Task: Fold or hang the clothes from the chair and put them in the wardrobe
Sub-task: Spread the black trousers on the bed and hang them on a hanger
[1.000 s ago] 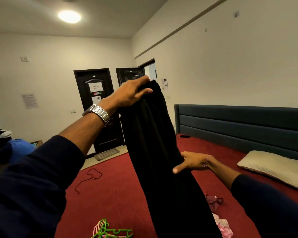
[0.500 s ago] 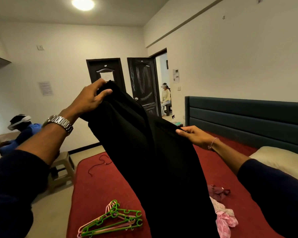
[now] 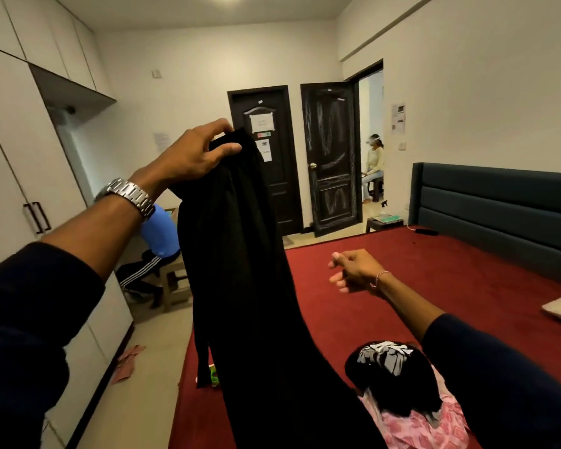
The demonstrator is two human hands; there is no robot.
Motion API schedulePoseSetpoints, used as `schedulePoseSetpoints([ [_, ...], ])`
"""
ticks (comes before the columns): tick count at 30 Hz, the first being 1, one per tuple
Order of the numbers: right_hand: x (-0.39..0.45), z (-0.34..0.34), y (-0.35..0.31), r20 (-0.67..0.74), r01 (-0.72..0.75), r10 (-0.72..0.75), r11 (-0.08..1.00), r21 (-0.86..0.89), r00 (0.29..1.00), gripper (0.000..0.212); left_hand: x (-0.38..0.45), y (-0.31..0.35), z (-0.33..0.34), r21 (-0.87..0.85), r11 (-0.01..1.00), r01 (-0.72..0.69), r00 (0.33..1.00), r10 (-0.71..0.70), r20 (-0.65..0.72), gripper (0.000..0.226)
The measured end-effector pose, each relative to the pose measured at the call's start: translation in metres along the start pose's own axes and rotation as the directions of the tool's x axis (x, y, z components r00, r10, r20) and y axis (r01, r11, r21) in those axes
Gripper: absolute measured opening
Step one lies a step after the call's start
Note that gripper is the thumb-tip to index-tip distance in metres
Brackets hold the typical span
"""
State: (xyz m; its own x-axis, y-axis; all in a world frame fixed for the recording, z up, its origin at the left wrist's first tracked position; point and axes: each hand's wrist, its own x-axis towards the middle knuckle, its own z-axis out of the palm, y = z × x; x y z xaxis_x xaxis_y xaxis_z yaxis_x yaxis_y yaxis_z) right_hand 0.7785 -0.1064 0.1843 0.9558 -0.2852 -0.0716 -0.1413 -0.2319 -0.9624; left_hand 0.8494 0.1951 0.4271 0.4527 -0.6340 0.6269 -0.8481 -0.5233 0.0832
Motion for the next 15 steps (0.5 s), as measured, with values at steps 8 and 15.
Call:
schedulePoseSetpoints([
  [8, -0.027, 0.071, 0.029, 0.751, -0.027, -0.015, 0.999, 0.044, 0.661, 0.051, -0.003, 0.040, -0.009, 0.149, 0.988, 0.030, 0.996, -0.041, 0.075, 0.035],
  [15, -0.033, 0.102, 0.039, 0.878, -0.212, 0.142, 0.976, -0.048, 0.457, 0.086, -0.007, 0.052, -0.023, 0.187, 0.979, 0.074, 0.994, -0.088, 0.064, 0.037],
])
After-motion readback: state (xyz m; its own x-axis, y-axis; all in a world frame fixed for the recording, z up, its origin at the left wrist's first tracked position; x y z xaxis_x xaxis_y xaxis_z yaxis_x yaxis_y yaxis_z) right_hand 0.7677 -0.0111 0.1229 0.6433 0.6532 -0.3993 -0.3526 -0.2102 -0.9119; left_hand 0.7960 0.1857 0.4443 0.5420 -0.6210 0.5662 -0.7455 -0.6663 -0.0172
